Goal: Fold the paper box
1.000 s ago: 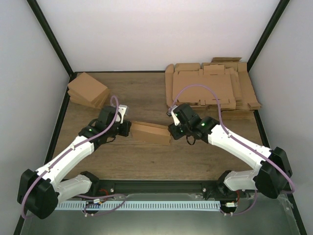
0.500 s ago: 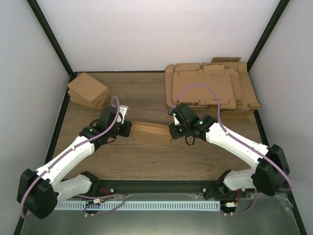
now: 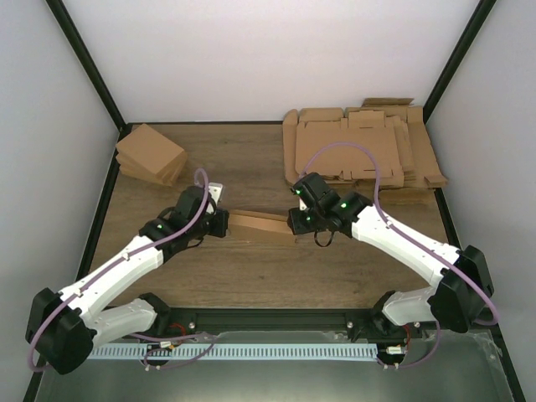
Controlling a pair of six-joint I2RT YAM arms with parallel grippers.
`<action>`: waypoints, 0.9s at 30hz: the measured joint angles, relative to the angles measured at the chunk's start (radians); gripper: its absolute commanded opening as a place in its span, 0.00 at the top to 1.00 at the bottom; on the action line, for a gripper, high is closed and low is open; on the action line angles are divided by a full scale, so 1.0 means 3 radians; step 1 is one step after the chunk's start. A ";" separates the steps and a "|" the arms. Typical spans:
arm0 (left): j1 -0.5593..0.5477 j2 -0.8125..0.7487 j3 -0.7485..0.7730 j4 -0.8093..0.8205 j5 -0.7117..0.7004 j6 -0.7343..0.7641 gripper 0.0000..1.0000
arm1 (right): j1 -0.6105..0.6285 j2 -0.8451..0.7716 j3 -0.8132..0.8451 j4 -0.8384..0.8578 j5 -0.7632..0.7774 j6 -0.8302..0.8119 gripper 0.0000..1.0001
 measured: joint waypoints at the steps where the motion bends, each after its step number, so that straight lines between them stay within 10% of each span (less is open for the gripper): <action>1: -0.0015 0.0000 0.0000 0.0000 -0.0013 -0.0011 0.96 | 0.0000 0.0003 0.0018 -0.0023 -0.0008 0.0017 0.63; 27: -0.0100 0.0038 0.0039 -0.0022 -0.0155 -0.0130 0.96 | 0.0000 0.0006 0.0141 -0.0261 0.0097 0.0320 0.86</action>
